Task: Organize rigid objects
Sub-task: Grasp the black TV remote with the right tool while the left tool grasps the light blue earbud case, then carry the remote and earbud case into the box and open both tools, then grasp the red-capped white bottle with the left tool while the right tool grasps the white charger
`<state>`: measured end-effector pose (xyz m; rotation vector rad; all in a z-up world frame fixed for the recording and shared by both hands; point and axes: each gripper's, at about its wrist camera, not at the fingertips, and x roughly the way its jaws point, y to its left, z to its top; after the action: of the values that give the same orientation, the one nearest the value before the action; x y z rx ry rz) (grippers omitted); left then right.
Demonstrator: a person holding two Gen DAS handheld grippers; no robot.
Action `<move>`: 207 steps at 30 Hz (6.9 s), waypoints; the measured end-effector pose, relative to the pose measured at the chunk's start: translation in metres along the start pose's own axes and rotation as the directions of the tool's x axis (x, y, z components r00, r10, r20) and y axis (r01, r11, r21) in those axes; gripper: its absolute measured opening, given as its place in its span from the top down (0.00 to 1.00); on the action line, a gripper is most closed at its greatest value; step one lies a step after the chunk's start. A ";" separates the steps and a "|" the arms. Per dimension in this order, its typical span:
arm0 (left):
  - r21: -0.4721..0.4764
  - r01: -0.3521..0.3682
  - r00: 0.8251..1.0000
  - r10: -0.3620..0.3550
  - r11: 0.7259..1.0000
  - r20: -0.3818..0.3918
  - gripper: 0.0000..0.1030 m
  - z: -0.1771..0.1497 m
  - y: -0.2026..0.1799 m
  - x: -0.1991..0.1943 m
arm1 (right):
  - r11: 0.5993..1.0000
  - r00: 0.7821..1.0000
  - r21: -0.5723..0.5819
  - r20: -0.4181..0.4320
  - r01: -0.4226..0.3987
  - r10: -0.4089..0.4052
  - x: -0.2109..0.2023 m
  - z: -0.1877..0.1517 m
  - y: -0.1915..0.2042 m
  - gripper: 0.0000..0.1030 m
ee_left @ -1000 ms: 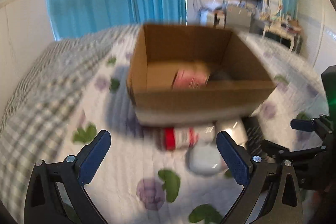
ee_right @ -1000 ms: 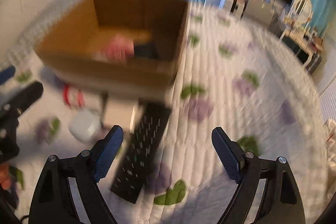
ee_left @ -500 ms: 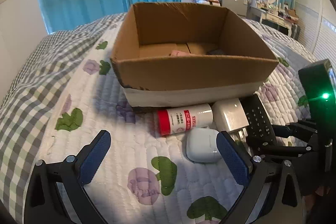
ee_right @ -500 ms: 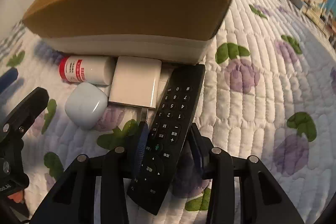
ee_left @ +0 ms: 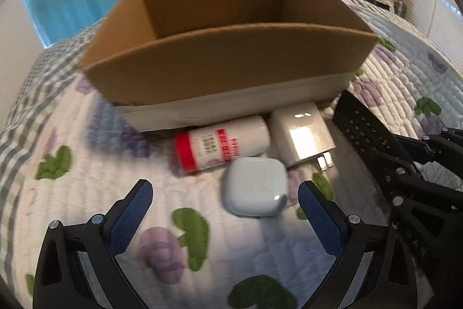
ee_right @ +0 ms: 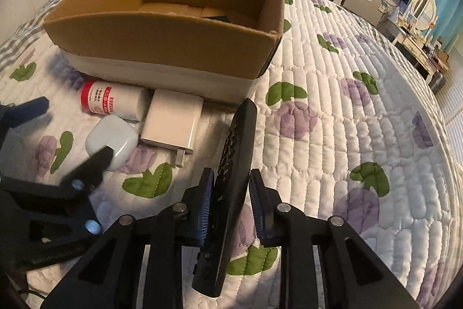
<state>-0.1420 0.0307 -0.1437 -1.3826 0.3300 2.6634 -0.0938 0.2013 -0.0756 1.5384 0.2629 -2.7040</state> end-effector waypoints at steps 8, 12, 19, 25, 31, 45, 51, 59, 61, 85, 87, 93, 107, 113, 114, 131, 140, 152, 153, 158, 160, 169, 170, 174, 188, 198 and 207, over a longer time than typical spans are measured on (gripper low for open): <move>0.014 0.040 0.997 -0.039 0.999 -0.074 0.16 -0.003 -0.006 0.027 | 0.995 0.995 0.071 -0.056 -0.075 0.079 0.018 0.008 -0.012 0.80; 0.017 0.069 0.996 -0.068 0.997 -0.052 0.39 -0.006 -0.005 0.023 | 0.991 0.993 0.095 -0.065 -0.094 0.100 0.020 0.008 -0.015 0.79; 0.003 0.094 0.996 -0.094 0.996 0.001 0.50 -0.020 0.001 0.001 | 0.971 0.977 0.164 -0.098 -0.171 0.189 0.032 0.004 -0.023 0.79; -0.052 0.113 0.993 -0.110 0.992 0.050 0.50 -0.031 0.020 -0.026 | 0.979 0.987 0.142 -0.052 -0.143 0.152 0.019 0.002 -0.021 0.82; -0.079 0.122 0.991 -0.117 0.989 0.066 0.50 -0.035 0.040 -0.035 | 0.992 0.995 0.077 0.012 -0.096 0.096 -0.012 -0.003 -0.008 0.82; -0.071 0.115 0.979 -0.101 0.991 0.180 0.50 0.002 0.034 -0.106 | 0.987 0.975 0.039 0.172 -0.153 0.144 -0.088 0.006 0.002 0.82; -0.097 0.148 0.958 -0.118 0.984 0.263 0.50 0.038 0.053 -0.142 | 0.986 0.953 0.002 0.257 -0.168 0.162 -0.131 0.039 -0.004 0.82; -0.096 0.065 0.938 -0.027 0.993 0.345 0.50 0.115 0.077 -0.139 | 0.982 0.918 -0.037 0.350 -0.184 0.186 -0.150 0.113 -0.017 0.82; -0.102 0.057 0.940 -0.019 0.993 0.341 0.50 0.133 0.080 -0.125 | 0.981 0.914 -0.040 0.359 -0.190 0.192 -0.145 0.131 -0.018 0.82; -0.078 0.035 0.976 -0.018 0.996 0.216 0.41 0.149 0.056 -0.010 | 0.976 0.939 0.010 0.275 -0.219 0.208 -0.031 0.178 -0.045 0.82; -0.088 0.047 0.973 -0.025 0.995 0.230 0.41 0.149 0.061 -0.020 | 0.975 0.936 0.012 0.281 -0.224 0.212 -0.035 0.177 -0.044 0.82; -0.122 0.003 0.968 0.027 0.993 0.251 0.41 0.147 0.082 -0.040 | 0.970 0.933 -0.004 0.273 -0.242 0.234 -0.030 0.178 -0.029 0.82; -0.130 -0.012 0.957 0.049 0.991 0.287 0.41 0.134 0.096 -0.043 | 0.962 0.944 0.015 0.196 -0.272 0.264 0.026 0.174 -0.007 0.78; -0.140 -0.013 0.948 0.057 0.990 0.313 0.32 0.128 0.095 -0.071 | 0.966 0.935 0.047 0.269 -0.253 0.231 -0.014 0.172 -0.025 0.67; -0.143 -0.012 0.947 0.057 0.990 0.317 0.31 0.125 0.094 -0.077 | 0.967 0.933 0.049 0.277 -0.252 0.229 -0.022 0.171 -0.027 0.67; -0.141 -0.045 0.913 0.099 0.989 0.397 0.00 0.078 0.079 -0.168 | 0.988 0.920 0.087 0.382 -0.128 0.086 -0.153 0.113 -0.046 0.07; -0.138 -0.067 0.933 0.111 0.988 0.341 0.00 0.050 0.069 -0.119 | 0.987 0.950 0.105 0.302 -0.118 0.082 -0.098 0.094 -0.036 0.05; -0.202 -0.046 0.981 0.082 0.978 0.176 0.00 0.012 0.085 -0.039 | 0.987 0.983 0.050 0.112 -0.152 0.146 -0.002 0.057 -0.005 0.05; -0.203 -0.048 0.982 0.084 0.978 0.172 0.00 0.012 0.086 -0.038 | 0.988 0.984 0.039 0.098 -0.152 0.148 0.005 0.056 0.000 0.05; -0.209 -0.050 0.983 0.084 0.977 0.160 0.00 0.008 0.085 -0.034 | 0.990 0.989 -0.004 0.043 -0.142 0.142 0.033 0.056 0.019 0.06; -0.204 -0.058 0.984 0.090 0.977 0.152 0.00 0.008 0.084 -0.032 | 0.991 0.990 0.012 0.040 -0.132 0.132 0.039 0.056 0.019 0.14; -0.159 -0.107 0.986 0.126 0.981 0.110 0.00 0.006 0.070 -0.020 | 0.964 0.969 0.106 -0.010 -0.245 0.247 0.049 0.052 0.009 0.51; -0.159 -0.099 0.988 0.116 0.982 0.102 0.00 0.006 0.068 -0.020 | 0.970 0.975 0.101 -0.007 -0.221 0.223 0.045 0.051 0.008 0.51; -0.151 -0.095 0.990 0.109 0.984 0.089 0.00 0.006 0.057 -0.021 | 0.966 0.978 0.154 0.012 -0.206 0.207 0.034 0.044 -0.009 0.51; -0.193 -0.045 0.999 0.049 0.980 0.013 0.00 0.020 0.022 0.012 | 0.964 0.992 0.236 0.050 -0.125 0.116 0.020 0.040 -0.050 0.51; -0.205 -0.042 0.999 0.045 0.978 0.010 0.00 0.024 0.020 0.037 | 0.965 0.993 0.236 0.009 -0.117 0.118 0.037 0.048 -0.050 0.51; -0.185 -0.013 1.000 0.013 0.983 0.002 0.23 0.016 0.022 0.040 | 0.975 0.996 0.206 0.009 -0.088 0.089 0.037 0.046 -0.042 0.51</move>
<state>-0.1818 0.0133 -0.1643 -1.4291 0.0924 2.7670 -0.1566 0.2380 -0.0783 1.5566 -0.0877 -2.7337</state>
